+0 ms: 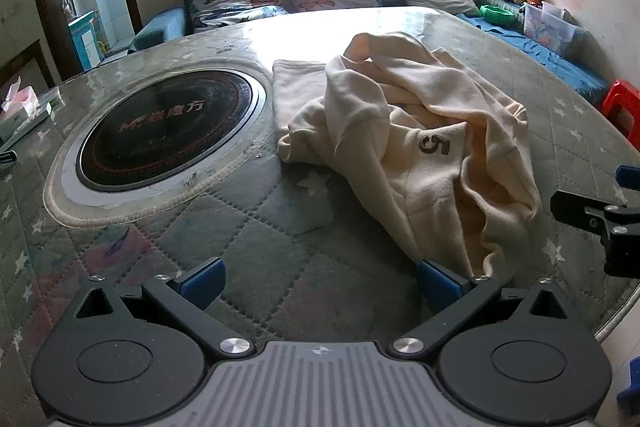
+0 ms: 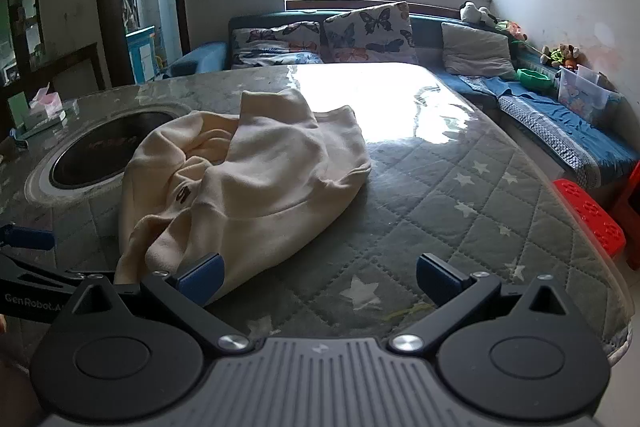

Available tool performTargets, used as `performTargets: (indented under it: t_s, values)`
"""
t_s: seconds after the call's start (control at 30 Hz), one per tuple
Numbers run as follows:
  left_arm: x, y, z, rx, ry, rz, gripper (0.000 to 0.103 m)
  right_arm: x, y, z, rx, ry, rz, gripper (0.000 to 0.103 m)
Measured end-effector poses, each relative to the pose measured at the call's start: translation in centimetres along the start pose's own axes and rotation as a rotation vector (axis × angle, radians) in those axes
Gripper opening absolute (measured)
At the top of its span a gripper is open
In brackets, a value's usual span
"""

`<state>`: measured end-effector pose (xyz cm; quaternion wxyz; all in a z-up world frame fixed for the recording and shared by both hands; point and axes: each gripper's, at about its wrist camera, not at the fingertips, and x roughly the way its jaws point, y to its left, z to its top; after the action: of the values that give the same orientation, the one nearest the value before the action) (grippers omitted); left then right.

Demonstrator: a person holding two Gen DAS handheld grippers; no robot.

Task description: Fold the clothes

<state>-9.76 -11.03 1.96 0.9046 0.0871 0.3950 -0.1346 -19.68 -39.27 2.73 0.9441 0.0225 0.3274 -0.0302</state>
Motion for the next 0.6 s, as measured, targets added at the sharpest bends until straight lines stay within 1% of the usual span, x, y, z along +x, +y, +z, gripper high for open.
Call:
performTargets:
  t_s: [0.3, 0.6]
  values:
    - [0.08, -0.1, 0.12, 0.011, 0.006, -0.001, 0.103, 0.06, 0.07, 0.05, -0.003, 0.003, 0.005, 0.103]
    - [-0.13, 0.06, 0.98, 0.012, -0.006, -0.007, 0.103, 0.28, 0.22, 0.51, -0.021, 0.005, 0.016, 0.103]
